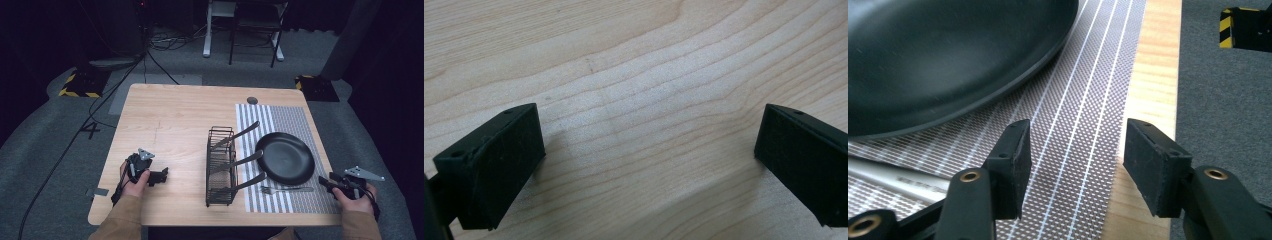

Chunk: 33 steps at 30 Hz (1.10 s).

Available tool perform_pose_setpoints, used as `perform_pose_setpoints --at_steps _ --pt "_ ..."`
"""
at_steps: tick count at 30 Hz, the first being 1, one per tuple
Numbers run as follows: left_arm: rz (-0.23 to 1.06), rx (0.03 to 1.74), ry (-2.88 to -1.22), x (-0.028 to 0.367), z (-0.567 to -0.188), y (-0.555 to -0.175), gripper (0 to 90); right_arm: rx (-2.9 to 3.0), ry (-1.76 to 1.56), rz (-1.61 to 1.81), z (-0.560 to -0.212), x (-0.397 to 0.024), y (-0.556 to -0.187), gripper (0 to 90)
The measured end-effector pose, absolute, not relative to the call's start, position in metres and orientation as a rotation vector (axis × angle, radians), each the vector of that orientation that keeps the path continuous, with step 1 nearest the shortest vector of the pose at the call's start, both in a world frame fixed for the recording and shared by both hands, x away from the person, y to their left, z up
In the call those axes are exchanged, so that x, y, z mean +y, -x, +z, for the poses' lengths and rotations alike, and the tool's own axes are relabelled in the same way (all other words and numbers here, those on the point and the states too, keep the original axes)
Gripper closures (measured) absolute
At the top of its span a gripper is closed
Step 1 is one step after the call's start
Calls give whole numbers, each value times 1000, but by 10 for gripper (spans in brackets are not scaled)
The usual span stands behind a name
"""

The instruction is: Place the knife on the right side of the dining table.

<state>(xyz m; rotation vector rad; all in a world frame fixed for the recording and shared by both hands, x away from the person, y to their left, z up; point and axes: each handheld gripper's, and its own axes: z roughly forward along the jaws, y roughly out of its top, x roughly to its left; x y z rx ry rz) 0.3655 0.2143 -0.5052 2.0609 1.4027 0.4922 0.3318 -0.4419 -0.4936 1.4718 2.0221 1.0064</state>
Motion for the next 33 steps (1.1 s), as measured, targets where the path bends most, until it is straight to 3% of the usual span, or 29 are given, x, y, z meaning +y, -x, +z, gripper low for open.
perform_pose_setpoints --at_steps 16,33 --pt "494 1402 -2054 214 -506 -366 0 2147 -1290 1102 -415 -402 -333 496" --pt "495 1402 -2055 214 -505 -366 0 2325 -1026 1217 -362 -318 -381 507"
